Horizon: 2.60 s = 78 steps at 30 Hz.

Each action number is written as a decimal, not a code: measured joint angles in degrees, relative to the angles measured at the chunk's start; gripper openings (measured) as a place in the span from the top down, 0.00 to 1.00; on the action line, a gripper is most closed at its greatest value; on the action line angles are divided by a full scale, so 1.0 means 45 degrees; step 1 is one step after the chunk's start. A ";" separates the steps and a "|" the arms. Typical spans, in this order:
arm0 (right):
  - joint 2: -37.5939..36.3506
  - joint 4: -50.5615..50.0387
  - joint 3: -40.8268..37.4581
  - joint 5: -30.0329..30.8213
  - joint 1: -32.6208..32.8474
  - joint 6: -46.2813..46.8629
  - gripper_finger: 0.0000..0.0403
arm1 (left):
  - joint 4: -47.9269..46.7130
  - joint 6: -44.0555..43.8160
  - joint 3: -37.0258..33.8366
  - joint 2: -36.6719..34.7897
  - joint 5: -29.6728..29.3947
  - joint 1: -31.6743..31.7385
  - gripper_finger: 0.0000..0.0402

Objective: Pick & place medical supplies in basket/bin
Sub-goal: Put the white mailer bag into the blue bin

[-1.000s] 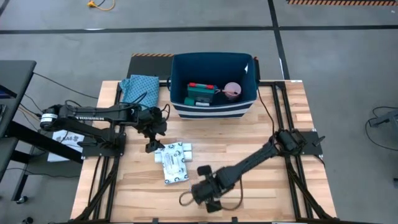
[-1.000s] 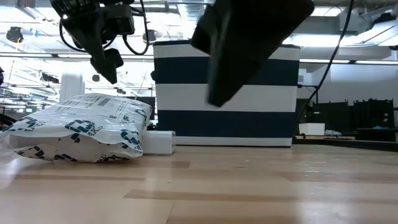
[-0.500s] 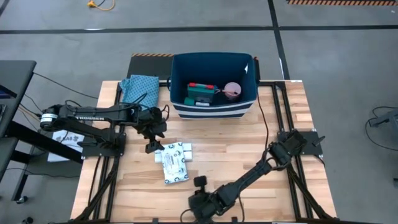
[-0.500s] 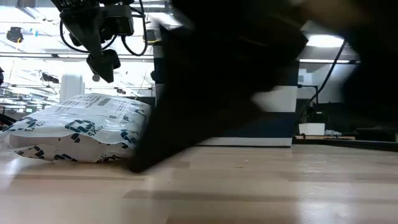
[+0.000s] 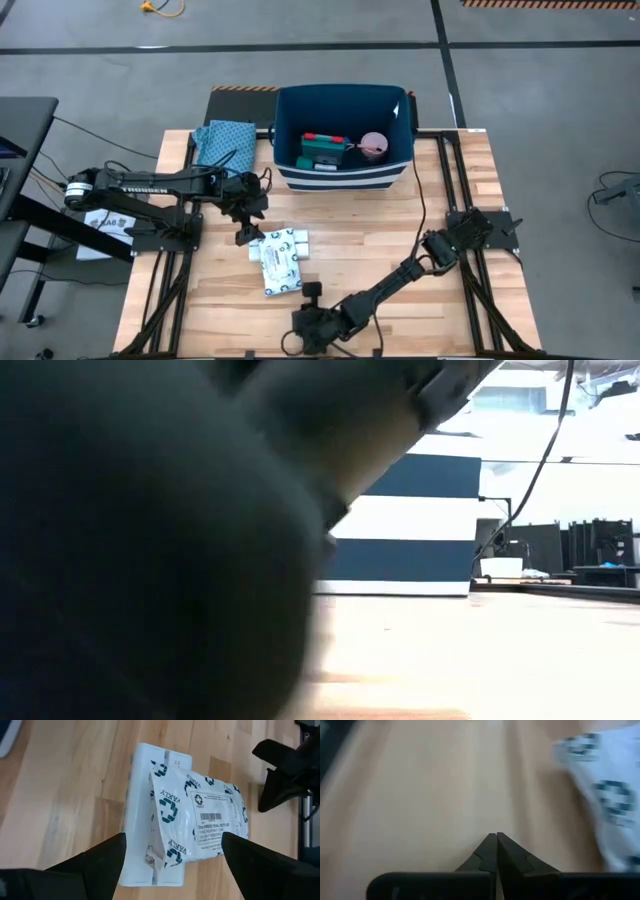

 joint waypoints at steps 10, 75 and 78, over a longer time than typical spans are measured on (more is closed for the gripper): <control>-0.0002 -0.0052 -0.0034 0.0524 -0.0865 0.0000 1.00 | -0.0010 0.0427 -0.0005 0.0000 -0.0073 0.0000 0.21; -0.0007 -0.0200 -0.0015 0.0248 -0.0716 0.0253 1.00 | -0.1110 0.3076 0.1669 0.4429 0.1584 0.1243 0.21; -0.0002 -0.0198 -0.0015 0.0242 -0.0716 0.0253 1.00 | -0.0997 0.3070 0.1452 0.4428 0.1540 0.1141 0.21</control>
